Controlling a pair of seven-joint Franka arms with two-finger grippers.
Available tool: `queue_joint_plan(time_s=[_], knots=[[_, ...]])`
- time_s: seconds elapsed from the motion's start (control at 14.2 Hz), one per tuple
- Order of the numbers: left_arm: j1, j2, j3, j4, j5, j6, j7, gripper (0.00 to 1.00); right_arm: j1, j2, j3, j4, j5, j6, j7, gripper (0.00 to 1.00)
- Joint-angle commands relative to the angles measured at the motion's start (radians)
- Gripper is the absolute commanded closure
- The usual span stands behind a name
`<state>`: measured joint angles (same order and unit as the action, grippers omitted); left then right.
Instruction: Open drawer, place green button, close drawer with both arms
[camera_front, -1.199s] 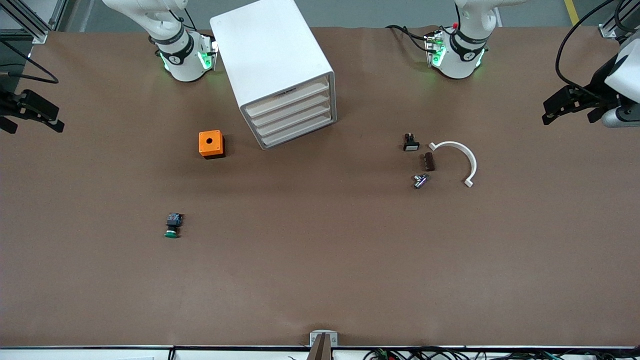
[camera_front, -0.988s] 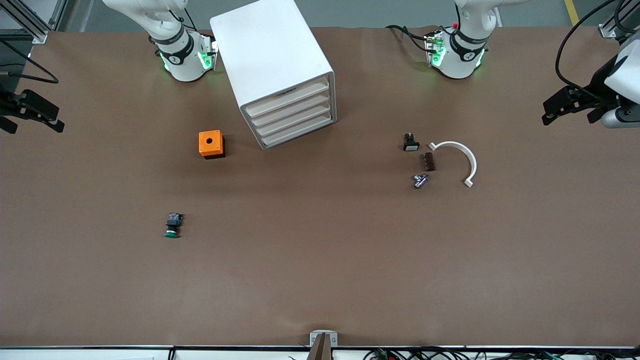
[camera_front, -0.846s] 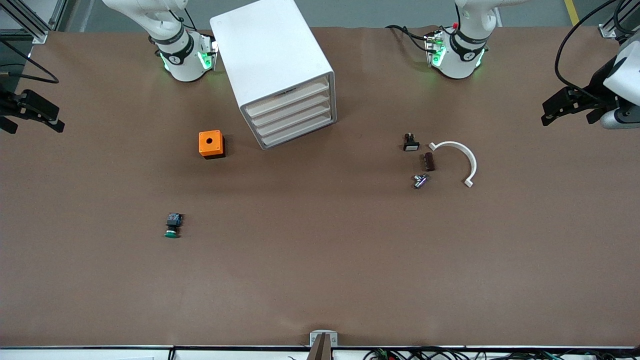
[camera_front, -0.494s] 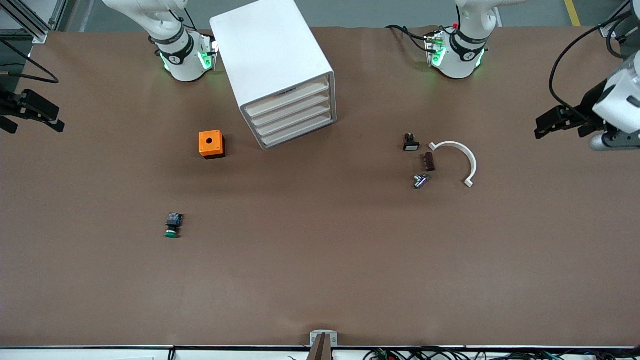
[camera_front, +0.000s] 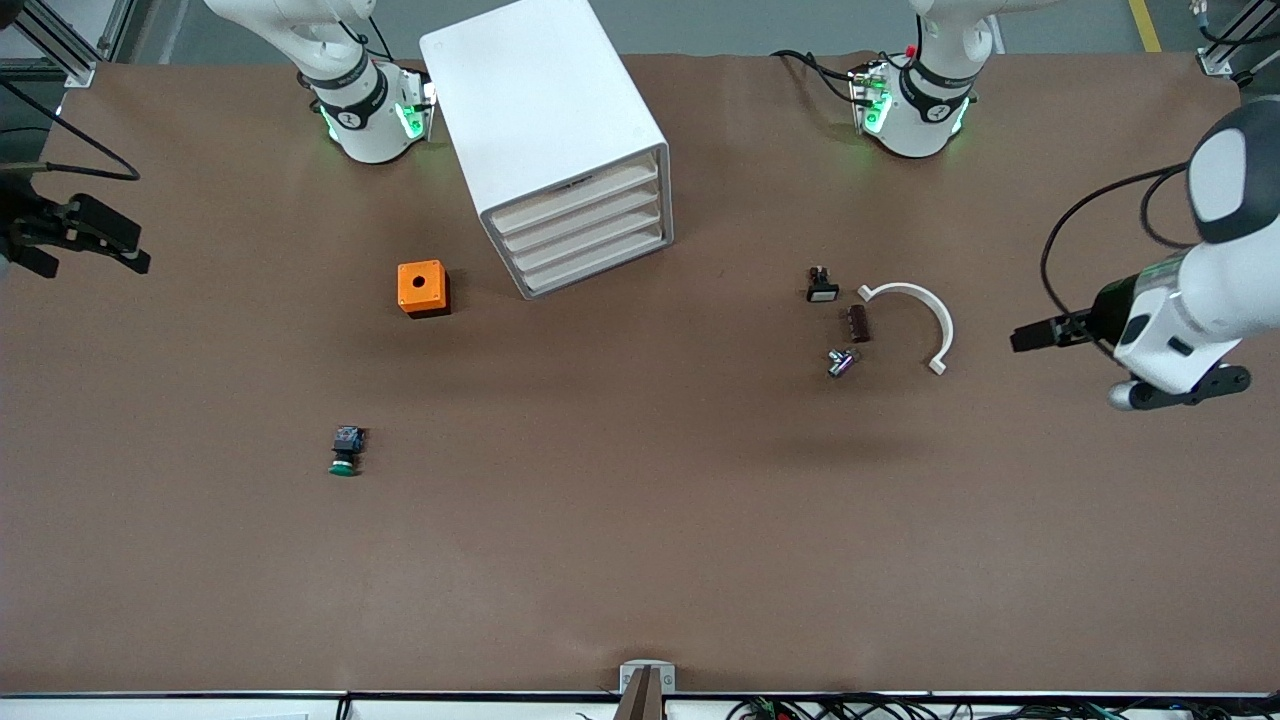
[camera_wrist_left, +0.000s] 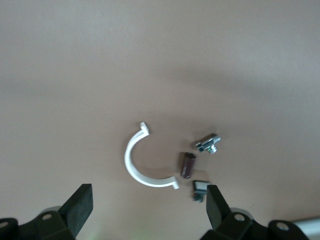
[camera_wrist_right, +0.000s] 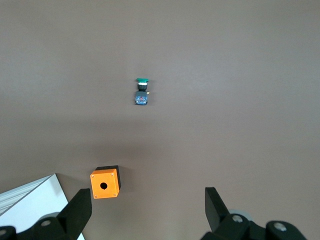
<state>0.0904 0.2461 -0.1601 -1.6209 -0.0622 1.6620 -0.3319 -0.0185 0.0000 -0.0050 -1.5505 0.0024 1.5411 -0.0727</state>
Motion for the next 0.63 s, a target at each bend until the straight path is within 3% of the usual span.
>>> queue_joint_plan(time_s=[0.0, 0.21, 0.56], knots=[[-0.111, 0.102, 0.001, 0.041, -0.001, 0.004, -0.296, 0.00, 0.008, 0.038, 0.002, 0.023, -0.018, -0.015, -0.001, 0.00], [-0.204, 0.221, 0.001, 0.127, -0.007, 0.004, -0.658, 0.00, 0.003, 0.073, 0.002, 0.024, -0.019, -0.004, -0.002, 0.00], [-0.296, 0.363, -0.001, 0.150, -0.116, 0.002, -1.247, 0.00, 0.006, 0.193, 0.000, 0.016, -0.028, -0.001, 0.001, 0.00]])
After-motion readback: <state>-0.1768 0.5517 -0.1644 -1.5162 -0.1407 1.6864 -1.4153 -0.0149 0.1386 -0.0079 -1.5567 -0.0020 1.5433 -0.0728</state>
